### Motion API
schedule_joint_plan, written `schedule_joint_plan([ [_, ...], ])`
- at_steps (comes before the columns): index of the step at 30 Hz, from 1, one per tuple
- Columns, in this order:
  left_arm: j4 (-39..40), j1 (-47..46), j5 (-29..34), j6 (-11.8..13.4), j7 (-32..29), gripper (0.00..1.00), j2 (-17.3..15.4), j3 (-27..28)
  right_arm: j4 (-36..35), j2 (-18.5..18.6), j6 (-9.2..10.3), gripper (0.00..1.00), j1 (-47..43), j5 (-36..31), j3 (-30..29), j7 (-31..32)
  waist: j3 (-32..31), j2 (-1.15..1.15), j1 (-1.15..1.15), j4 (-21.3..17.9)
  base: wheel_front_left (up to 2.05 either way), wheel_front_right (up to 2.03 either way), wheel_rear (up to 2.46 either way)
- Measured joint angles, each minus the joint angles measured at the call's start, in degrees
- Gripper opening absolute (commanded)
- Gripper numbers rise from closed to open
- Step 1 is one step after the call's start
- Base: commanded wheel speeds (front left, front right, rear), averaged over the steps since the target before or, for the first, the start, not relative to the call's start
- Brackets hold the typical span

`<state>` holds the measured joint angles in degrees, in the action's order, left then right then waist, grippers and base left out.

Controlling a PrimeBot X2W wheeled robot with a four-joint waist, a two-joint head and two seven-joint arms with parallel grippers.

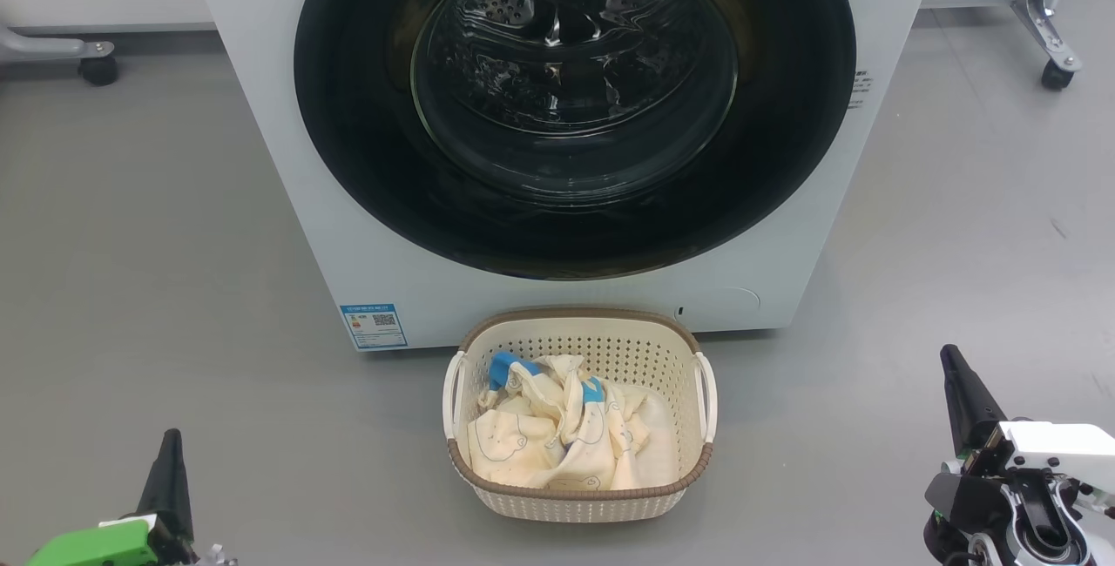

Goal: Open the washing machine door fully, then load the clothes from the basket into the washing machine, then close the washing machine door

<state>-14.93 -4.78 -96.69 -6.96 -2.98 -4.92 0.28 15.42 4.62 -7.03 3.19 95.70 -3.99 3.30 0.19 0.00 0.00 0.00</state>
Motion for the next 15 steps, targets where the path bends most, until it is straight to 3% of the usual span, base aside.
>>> schedule_joint_plan([
  [15, -0.01, 0.0, 0.01, 0.0, 0.0, 0.0, 0.04, 0.12, 0.0, -0.03, 0.0, 0.0, 0.0, -0.11, -0.09, 0.07, 0.0, 0.0, 0.0, 0.0, 0.0, 0.0, 0.0],
])
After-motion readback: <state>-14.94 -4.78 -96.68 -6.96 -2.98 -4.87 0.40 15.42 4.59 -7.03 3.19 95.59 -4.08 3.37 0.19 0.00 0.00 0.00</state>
